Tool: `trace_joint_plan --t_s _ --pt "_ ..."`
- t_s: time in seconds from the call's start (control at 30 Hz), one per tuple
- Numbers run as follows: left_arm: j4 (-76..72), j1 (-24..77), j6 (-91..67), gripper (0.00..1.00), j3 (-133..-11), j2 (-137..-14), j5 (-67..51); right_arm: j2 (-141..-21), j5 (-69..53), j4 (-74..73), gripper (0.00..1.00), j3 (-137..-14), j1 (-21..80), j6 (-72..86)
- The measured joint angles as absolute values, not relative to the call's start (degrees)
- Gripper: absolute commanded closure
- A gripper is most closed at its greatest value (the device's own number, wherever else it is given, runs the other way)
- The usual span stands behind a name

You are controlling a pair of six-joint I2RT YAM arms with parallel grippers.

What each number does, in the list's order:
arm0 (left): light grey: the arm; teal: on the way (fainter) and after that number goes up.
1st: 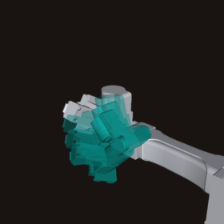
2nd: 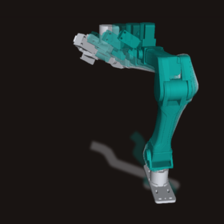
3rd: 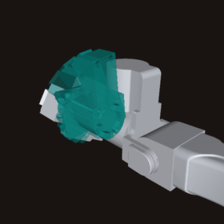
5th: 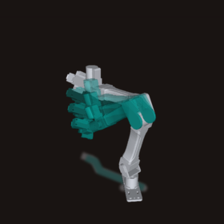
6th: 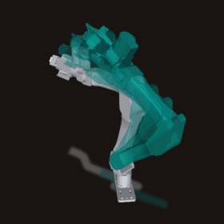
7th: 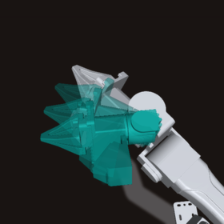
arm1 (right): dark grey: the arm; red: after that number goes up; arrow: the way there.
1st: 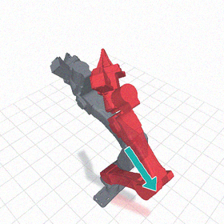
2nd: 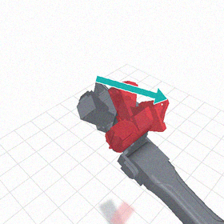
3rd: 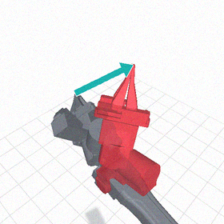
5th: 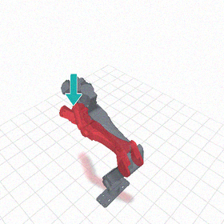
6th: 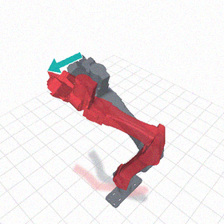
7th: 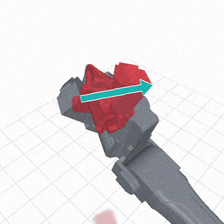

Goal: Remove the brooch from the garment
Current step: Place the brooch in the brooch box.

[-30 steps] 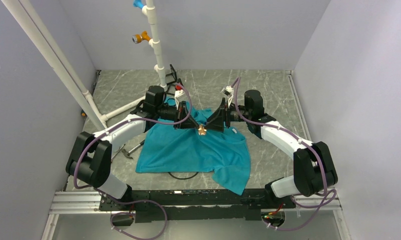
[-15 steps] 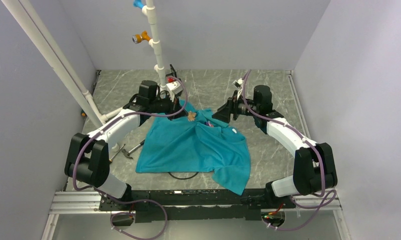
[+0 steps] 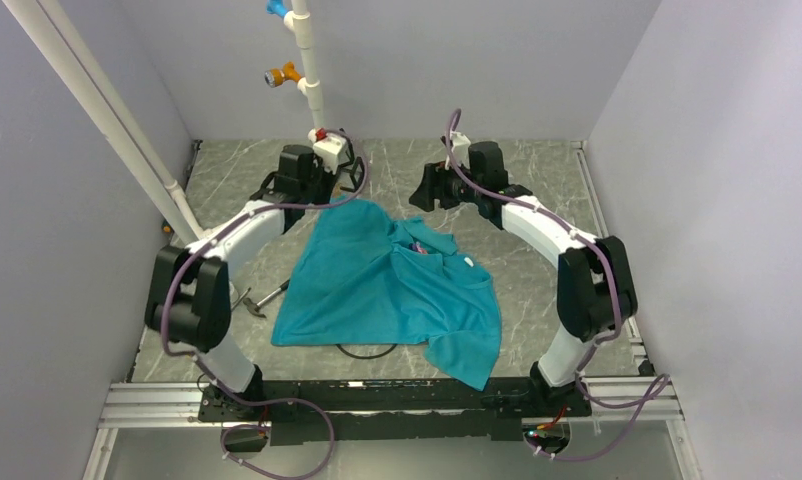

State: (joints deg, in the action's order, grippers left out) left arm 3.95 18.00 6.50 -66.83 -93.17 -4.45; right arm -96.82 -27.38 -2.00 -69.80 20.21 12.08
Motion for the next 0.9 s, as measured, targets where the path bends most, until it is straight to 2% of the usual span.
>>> trace_joint_plan --t_s 0.27,0.63,0.9 --pt "1.15 16.64 5.34 1.0 -74.7 -105.14 2.83 -99.18 -25.32 -5.17 0.29 -70.54 20.08 13.17" --pt "0.45 16.32 0.51 1.0 -84.55 -116.77 3.03 -88.66 -26.17 -7.66 0.29 -65.95 15.99 9.85" --pt "0.89 16.32 -1.83 1.0 -88.2 -121.23 2.7 -87.53 -27.35 -7.6 0.29 -65.82 13.63 8.93"
